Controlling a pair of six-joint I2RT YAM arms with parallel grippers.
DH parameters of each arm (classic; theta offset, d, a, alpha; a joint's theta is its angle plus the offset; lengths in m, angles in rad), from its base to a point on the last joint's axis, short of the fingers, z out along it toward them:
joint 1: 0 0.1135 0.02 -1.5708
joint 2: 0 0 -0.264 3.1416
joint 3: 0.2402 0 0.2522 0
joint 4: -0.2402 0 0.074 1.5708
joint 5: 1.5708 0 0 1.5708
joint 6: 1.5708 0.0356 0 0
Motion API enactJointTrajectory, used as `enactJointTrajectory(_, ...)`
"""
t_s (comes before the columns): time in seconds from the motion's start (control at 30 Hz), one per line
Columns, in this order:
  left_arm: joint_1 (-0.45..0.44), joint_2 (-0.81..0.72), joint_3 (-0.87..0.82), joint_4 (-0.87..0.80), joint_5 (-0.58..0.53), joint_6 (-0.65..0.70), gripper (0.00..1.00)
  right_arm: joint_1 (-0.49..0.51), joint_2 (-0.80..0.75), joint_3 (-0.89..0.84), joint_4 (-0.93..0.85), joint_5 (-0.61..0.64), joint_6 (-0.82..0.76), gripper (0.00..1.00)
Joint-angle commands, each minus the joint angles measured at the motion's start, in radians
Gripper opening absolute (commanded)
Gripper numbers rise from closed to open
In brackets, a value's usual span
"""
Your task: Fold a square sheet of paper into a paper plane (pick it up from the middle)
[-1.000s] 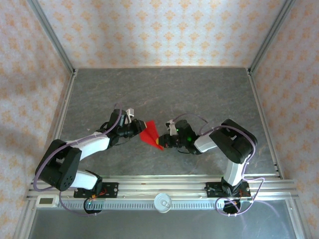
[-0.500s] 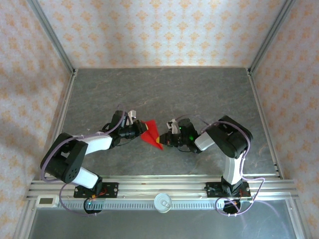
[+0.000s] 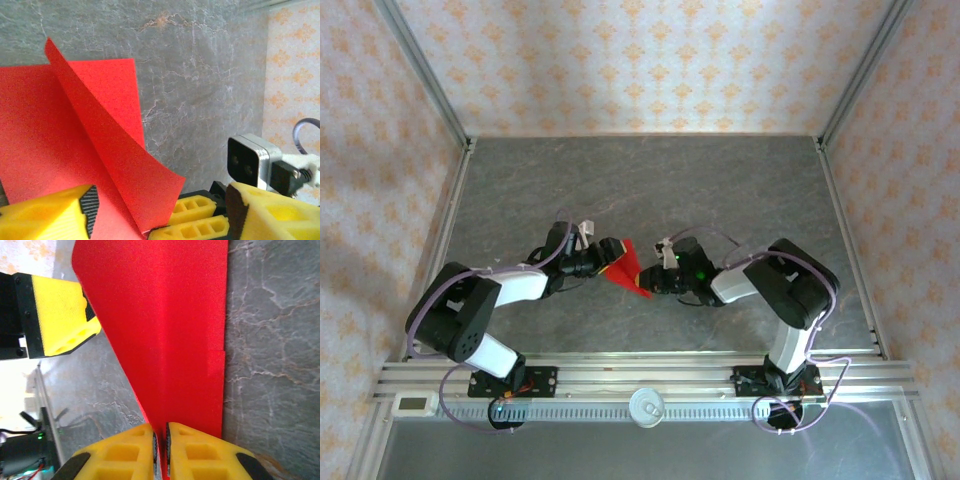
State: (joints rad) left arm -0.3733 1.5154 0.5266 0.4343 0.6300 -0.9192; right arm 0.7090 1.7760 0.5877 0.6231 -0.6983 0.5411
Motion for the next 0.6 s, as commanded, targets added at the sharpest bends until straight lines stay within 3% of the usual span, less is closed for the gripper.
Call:
enactJointTrajectory(0.0, -0.005, 0.013, 0.037, 0.018, -0.033, -0.022, 0.74, 0.036, -0.044, 0.036, -0.116, 0.16, -0.109, 0.15)
enactJointTrajectory(0.27, -0.003, 0.046, 0.061, -0.009, -0.052, -0.05, 0.75, 0.119, -0.1, 0.028, -0.162, 0.367, -0.243, 0.18)
enactJointTrajectory(0.57, -0.004, 0.089, 0.099, -0.047, -0.033, -0.042, 0.59, 0.214, -0.108, 0.035, -0.195, 0.543, -0.422, 0.25)
